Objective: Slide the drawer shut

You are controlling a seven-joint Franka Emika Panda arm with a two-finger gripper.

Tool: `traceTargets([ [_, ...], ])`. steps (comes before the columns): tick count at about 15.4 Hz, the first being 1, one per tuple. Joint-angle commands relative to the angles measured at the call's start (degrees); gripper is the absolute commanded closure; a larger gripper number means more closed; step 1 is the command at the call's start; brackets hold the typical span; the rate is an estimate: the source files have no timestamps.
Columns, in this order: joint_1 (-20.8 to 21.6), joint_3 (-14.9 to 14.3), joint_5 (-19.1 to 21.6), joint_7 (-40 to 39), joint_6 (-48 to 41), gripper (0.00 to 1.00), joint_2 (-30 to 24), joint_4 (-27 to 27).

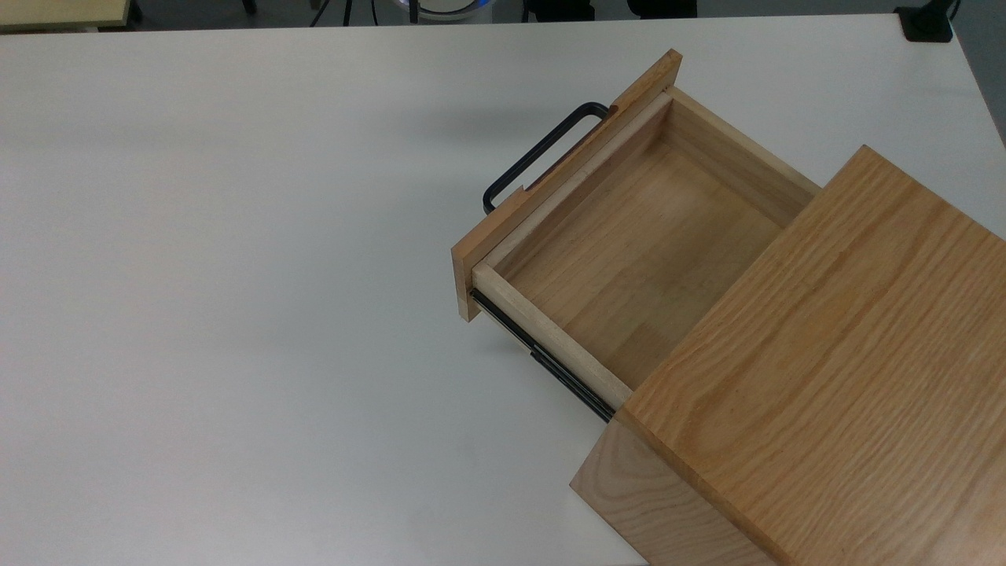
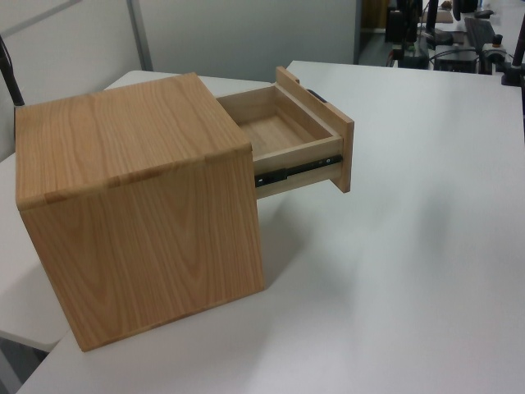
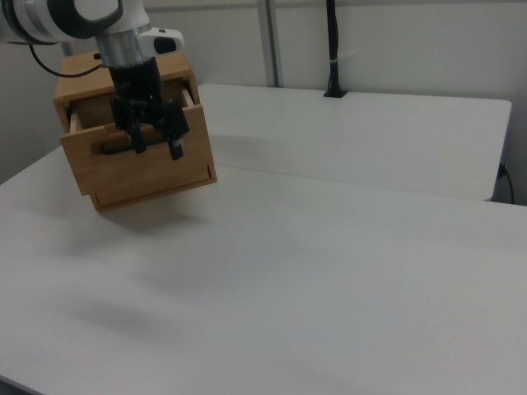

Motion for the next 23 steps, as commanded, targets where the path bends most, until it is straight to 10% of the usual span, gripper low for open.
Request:
traceTargets([
  [1,0.5,-0.6,-0.3,-1.3,-1.6,0.0,-0.9,-0.5],
  [8,0.4,-0.6,-0.2,-1.4,-1.6,0.0,-0.8,-0.5],
  [12,0.4,-0.7,0.5,-1.3,-1.5,0.95,-0.5,-0.4],
  [13,0.4,-0.7,0.8,-1.3,-1.4,1.0,-0.5,-0.4],
  [23,1.7,0.0,0.8,-9.9,1.2,1.0,1.6,-0.8],
])
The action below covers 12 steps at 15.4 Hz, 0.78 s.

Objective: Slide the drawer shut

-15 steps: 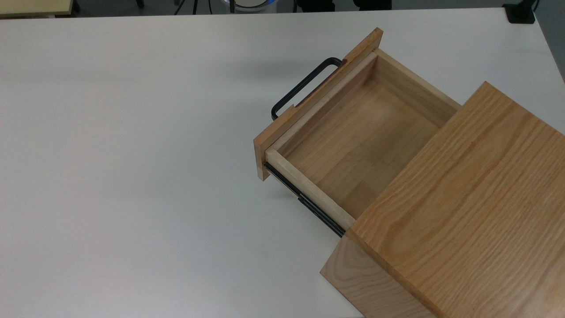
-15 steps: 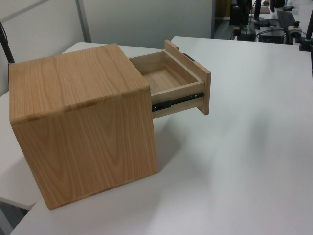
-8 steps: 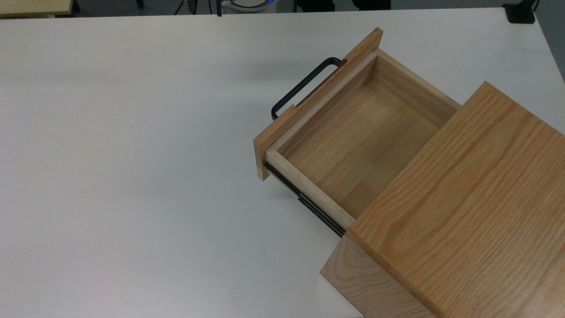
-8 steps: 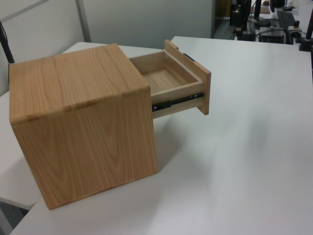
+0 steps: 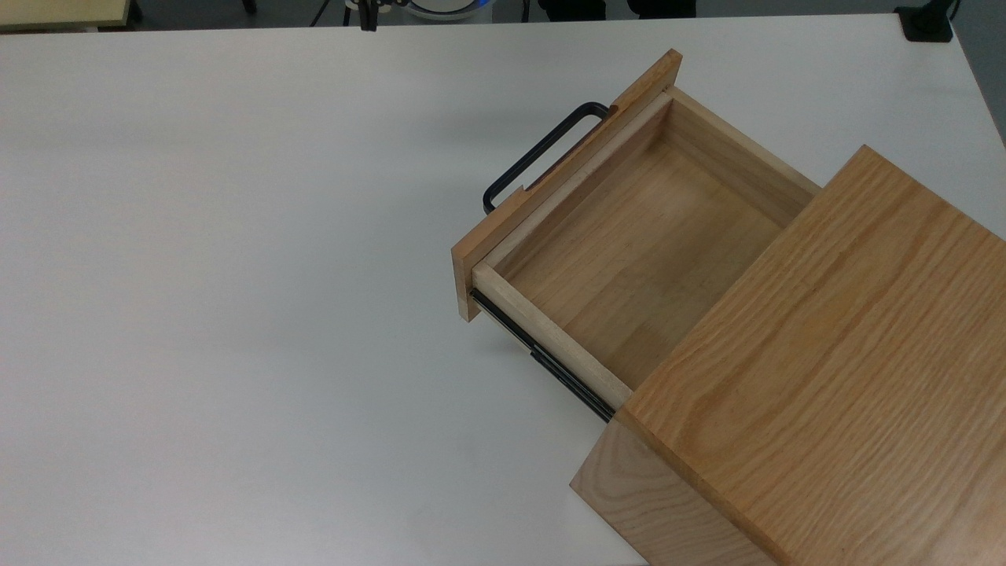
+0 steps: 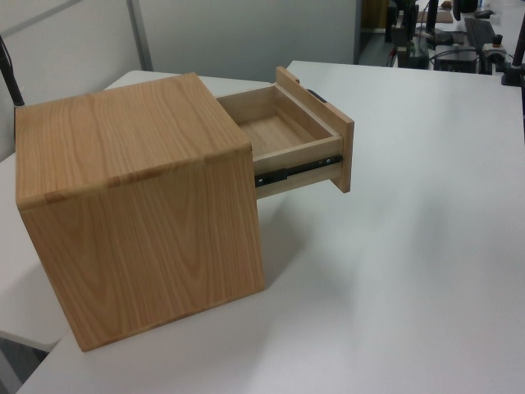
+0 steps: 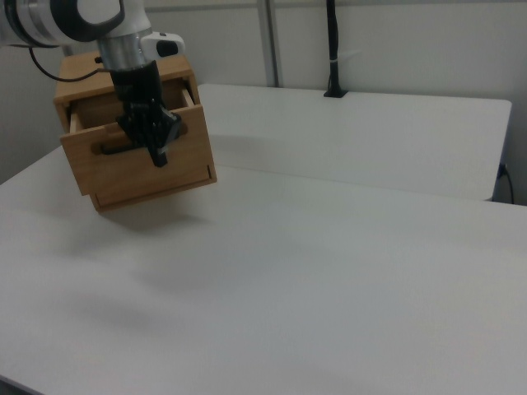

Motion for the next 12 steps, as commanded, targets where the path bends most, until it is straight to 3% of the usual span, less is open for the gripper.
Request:
traceTargets([
  [1,2.7,-0.4,0.6,-7.4,2.5,1.0,2.5,-0.7],
  [8,9.6,-0.3,0.8,-11.5,10.0,1.0,10.4,-0.4],
  [12,12.6,-0.3,1.0,-11.3,18.8,1.0,13.0,-0.1],
])
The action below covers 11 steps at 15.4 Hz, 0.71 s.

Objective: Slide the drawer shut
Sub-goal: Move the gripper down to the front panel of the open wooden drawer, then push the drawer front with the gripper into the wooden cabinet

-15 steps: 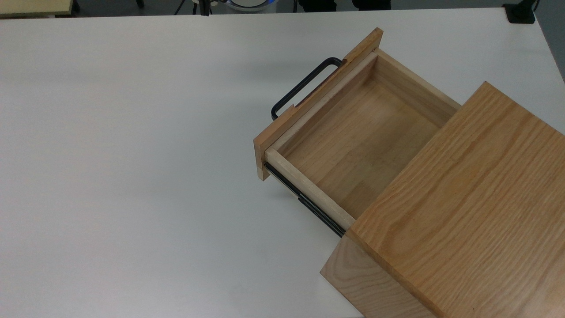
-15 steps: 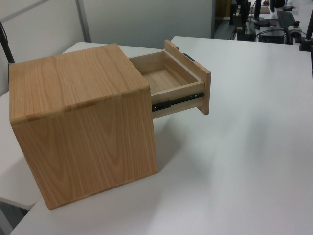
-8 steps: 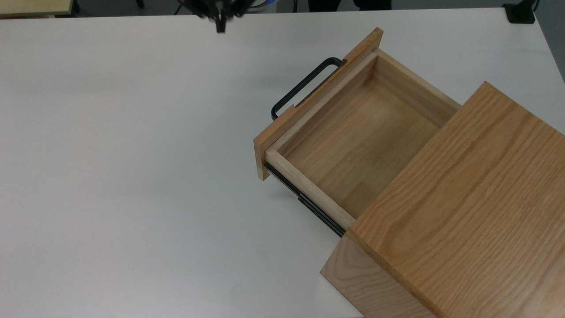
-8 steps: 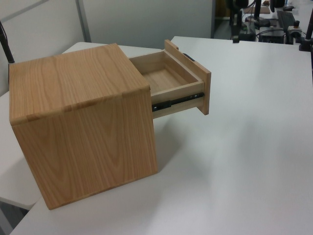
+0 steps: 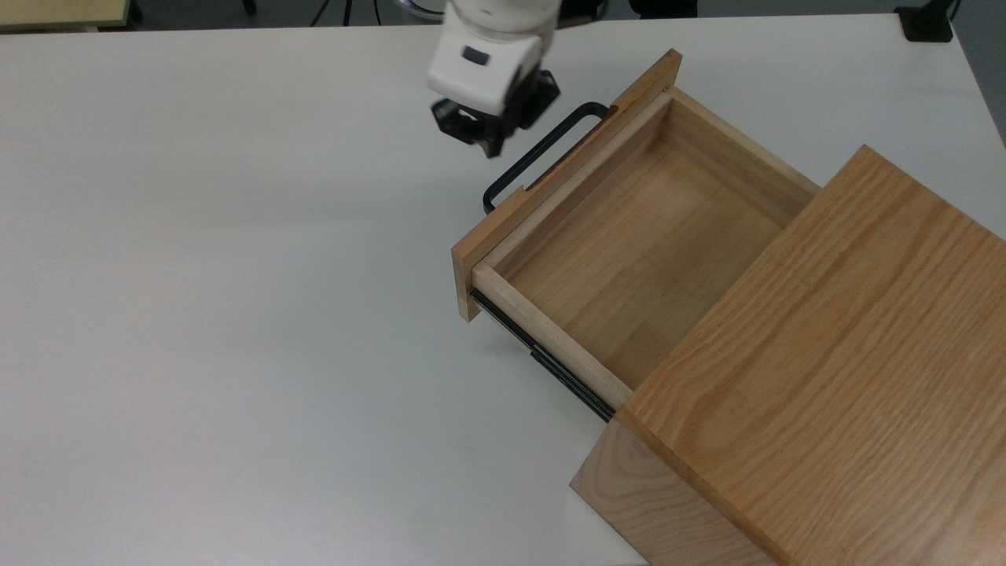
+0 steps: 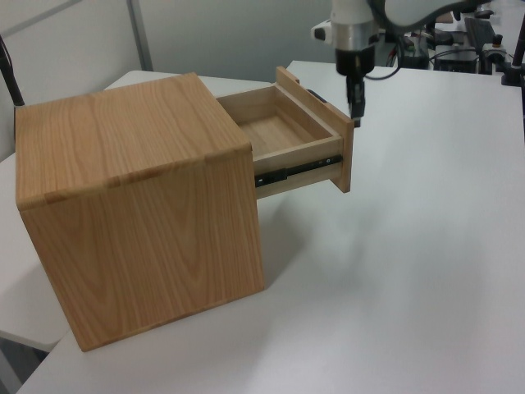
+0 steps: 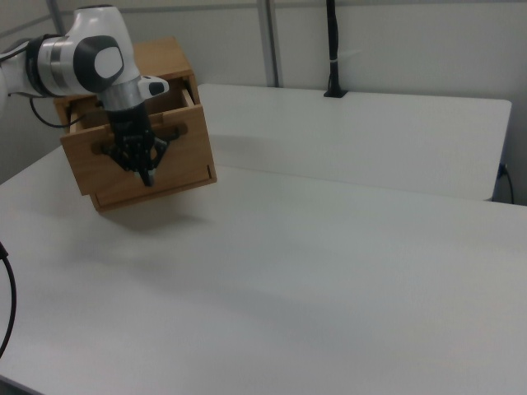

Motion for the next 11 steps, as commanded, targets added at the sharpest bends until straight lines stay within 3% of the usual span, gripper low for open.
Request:
traceTargets([
  [1,1.4,-0.6,1.4,-1.7,7.1,1.0,1.0,0.1],
  [11,1.3,5.3,2.8,-1.1,31.4,1.0,6.5,0.3],
])
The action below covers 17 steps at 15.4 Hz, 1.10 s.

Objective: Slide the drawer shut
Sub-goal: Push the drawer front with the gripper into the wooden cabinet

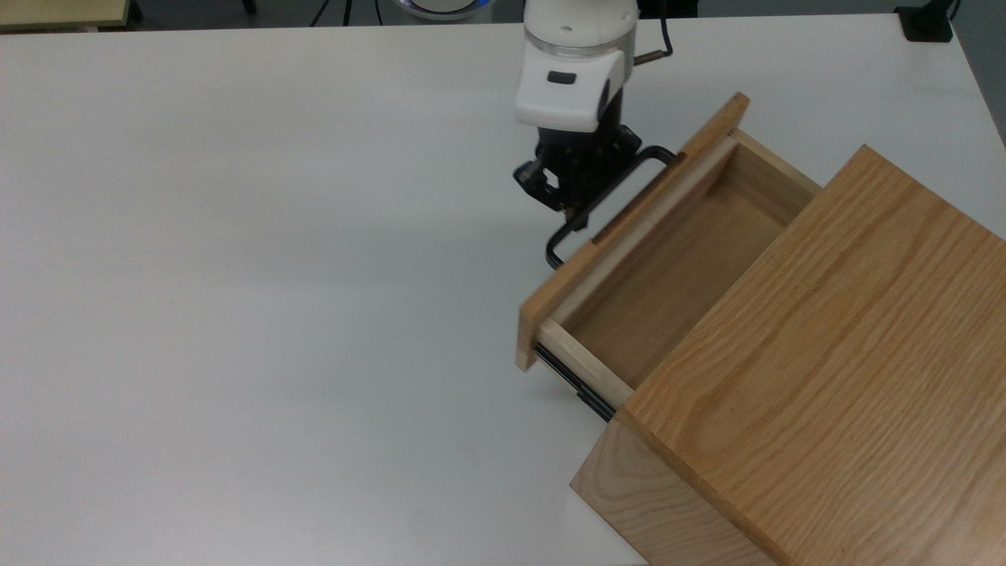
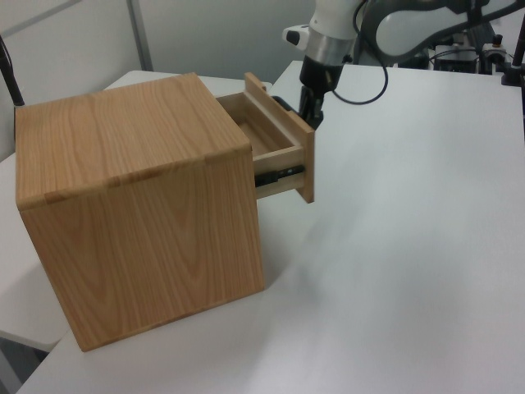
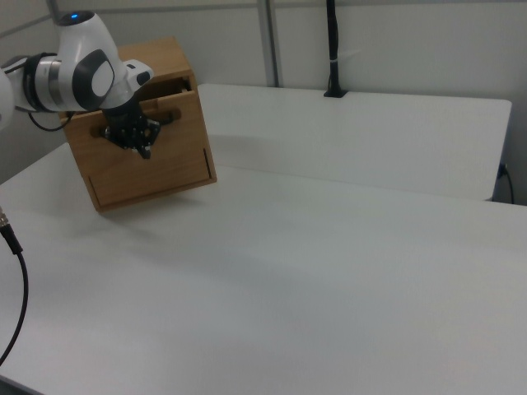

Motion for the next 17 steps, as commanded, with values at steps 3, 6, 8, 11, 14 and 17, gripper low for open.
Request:
traceTargets([
  [3,0.7,2.7,0.5,2.6,14.3,1.0,3.4,0.4],
  [6,1.4,2.7,1.1,3.0,21.9,1.0,4.2,0.3],
  [8,1.5,2.7,1.0,3.0,25.7,1.0,4.8,0.3],
  [11,1.3,2.7,1.1,3.3,26.9,1.0,5.0,0.3],
  [14,1.2,2.7,1.4,5.2,29.4,1.0,5.0,0.3],
  [17,1.1,2.7,3.2,7.9,32.5,1.0,5.4,0.3],
])
